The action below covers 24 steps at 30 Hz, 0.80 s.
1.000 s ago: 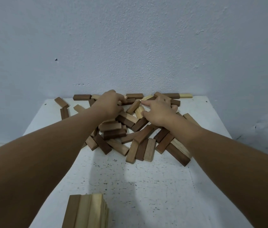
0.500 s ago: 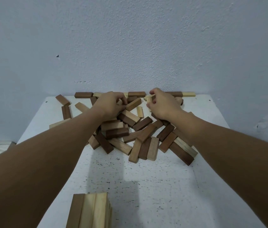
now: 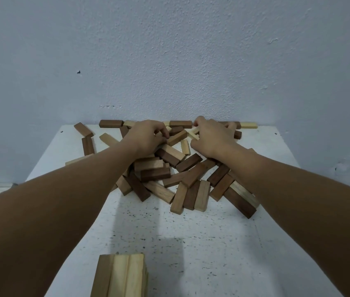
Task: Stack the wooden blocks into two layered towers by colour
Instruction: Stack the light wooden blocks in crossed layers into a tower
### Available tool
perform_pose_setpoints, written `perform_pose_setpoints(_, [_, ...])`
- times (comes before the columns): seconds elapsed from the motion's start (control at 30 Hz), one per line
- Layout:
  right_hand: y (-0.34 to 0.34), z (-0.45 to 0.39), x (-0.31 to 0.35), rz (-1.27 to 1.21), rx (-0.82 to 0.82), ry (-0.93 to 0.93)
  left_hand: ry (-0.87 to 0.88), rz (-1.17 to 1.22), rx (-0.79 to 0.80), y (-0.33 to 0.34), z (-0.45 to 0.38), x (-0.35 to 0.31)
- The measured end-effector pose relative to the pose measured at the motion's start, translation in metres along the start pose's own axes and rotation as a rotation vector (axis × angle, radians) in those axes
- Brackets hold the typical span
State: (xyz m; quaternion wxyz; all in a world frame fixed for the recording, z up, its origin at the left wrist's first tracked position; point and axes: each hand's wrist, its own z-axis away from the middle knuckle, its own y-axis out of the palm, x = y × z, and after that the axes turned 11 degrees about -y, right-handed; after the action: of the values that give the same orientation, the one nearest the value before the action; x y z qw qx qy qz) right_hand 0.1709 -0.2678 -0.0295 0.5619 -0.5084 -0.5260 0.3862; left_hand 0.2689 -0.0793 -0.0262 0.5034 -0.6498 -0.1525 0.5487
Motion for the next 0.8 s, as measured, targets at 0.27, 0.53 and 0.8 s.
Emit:
perform_pose_setpoints(0.27, [-0.011,-0.009,0.014,0.270,0.119,-0.091,0.025,0.073,-0.031,0.000,0.015,-0.002])
perform_pose_setpoints(0.53, [-0.007,0.001,0.000,0.184,-0.006,-0.075,0.078,0.041,-0.121,-0.004,0.031,-0.005])
perform_pose_setpoints(0.8, [-0.014,-0.002,-0.015,-0.216,-0.094,0.181,0.074,0.105,-0.151,-0.005,0.030,0.001])
